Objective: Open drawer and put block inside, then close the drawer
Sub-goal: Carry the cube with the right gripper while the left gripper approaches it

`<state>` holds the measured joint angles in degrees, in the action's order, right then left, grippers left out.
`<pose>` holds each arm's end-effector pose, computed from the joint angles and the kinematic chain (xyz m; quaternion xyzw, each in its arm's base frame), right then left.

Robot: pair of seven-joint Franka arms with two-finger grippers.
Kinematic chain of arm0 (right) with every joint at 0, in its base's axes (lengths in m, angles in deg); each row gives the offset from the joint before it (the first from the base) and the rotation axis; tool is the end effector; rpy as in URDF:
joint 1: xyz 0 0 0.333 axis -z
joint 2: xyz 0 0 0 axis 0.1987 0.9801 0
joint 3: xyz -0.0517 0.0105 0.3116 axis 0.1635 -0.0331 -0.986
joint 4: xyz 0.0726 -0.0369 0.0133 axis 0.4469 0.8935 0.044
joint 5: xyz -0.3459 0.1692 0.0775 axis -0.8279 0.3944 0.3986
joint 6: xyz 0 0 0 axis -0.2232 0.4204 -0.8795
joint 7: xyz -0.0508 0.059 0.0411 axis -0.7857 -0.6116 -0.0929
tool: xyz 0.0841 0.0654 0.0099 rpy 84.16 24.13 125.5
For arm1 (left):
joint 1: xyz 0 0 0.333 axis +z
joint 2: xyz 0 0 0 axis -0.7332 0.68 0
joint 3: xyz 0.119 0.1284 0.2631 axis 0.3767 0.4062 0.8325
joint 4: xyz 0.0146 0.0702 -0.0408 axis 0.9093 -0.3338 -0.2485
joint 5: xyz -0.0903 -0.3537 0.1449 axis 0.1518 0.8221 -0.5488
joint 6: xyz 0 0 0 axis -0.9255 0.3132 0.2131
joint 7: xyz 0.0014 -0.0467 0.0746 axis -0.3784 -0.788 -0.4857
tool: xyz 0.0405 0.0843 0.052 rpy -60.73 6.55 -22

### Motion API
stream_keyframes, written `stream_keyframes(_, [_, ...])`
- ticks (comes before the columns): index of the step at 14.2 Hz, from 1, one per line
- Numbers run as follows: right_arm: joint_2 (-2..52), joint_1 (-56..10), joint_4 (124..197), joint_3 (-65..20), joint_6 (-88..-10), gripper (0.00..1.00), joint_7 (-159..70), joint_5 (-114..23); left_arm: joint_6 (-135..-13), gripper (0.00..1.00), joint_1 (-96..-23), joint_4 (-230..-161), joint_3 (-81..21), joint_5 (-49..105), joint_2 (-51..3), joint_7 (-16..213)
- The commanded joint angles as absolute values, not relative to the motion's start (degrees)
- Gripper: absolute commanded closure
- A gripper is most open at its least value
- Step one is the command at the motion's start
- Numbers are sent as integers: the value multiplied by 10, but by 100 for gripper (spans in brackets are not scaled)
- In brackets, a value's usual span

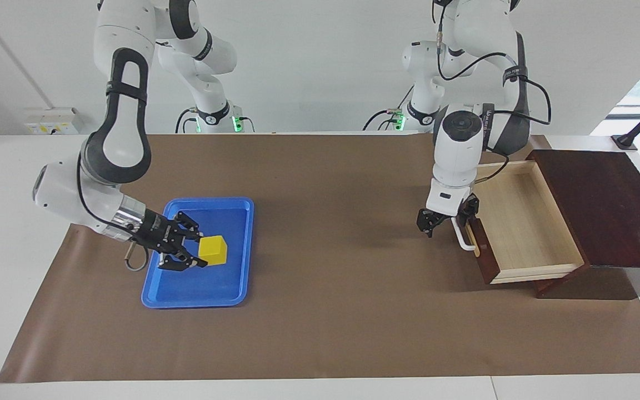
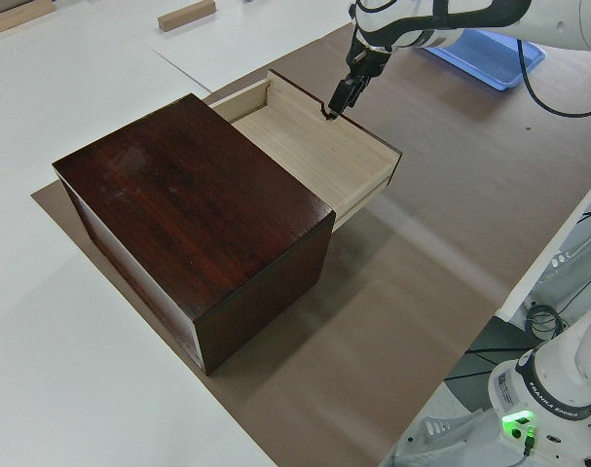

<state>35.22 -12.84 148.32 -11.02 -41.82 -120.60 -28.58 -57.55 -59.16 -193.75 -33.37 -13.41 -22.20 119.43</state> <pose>0.6780 0.0245 0.3864 -0.6553 0.6640 0.2365 0.2715 0.5855 -0.1817 0.4118 -0.9905 -0.0818 -0.0708 0.0854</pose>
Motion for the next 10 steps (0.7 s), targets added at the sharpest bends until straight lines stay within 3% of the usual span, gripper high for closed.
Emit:
stream_keyframes(1, [372, -178, 1440, -109, -428, 100, -1293, -296, -524, 0, -596, -1895, -332, -122, -218, 1196])
stream_keyframes(5, [370, -241, 1439, -109, -457, 100, -1367, -308, -456, 0, -600, -1833, -330, -24, -217, 1250])
stream_keyframes(10, [375, -319, 1419, -107, -484, 100, -1465, -315, -369, 0, -621, -1721, -330, 8, -178, 1607])
